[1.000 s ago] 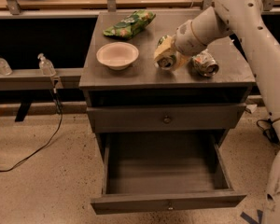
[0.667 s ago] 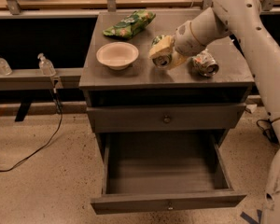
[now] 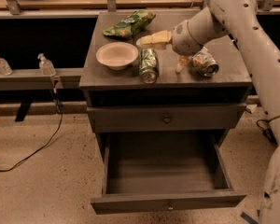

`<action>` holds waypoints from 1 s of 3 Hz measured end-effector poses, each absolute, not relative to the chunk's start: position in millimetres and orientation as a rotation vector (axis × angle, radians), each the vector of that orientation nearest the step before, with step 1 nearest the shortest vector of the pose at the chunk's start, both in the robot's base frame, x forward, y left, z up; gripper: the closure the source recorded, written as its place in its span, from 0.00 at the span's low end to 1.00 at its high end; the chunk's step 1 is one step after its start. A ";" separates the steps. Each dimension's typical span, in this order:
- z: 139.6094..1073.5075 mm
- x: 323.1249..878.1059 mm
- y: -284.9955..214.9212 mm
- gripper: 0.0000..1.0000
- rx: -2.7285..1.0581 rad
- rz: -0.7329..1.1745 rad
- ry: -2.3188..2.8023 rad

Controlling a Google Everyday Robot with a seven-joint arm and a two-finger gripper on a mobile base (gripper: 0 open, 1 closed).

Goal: Pick green can from middle drawer and place on counter

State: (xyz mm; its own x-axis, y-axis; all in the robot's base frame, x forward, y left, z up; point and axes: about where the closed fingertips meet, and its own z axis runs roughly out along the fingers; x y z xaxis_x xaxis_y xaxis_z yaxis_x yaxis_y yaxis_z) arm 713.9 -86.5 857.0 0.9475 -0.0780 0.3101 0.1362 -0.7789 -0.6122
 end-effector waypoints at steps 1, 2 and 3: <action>858.0 713.9 -86.5 0.00 -2.428 -0.421 -0.041; 858.5 713.9 -86.5 0.00 -2.428 -0.421 -0.041; 859.2 713.9 -86.5 0.07 -2.428 -0.421 -0.041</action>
Offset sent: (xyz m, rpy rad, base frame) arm 0.0278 0.0035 0.0352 -0.0941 0.0157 0.0575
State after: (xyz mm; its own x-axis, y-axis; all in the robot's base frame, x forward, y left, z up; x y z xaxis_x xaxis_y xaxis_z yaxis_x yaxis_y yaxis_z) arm 713.9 -86.5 859.2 0.9475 -0.0779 0.3101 0.1363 -0.7790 -0.6120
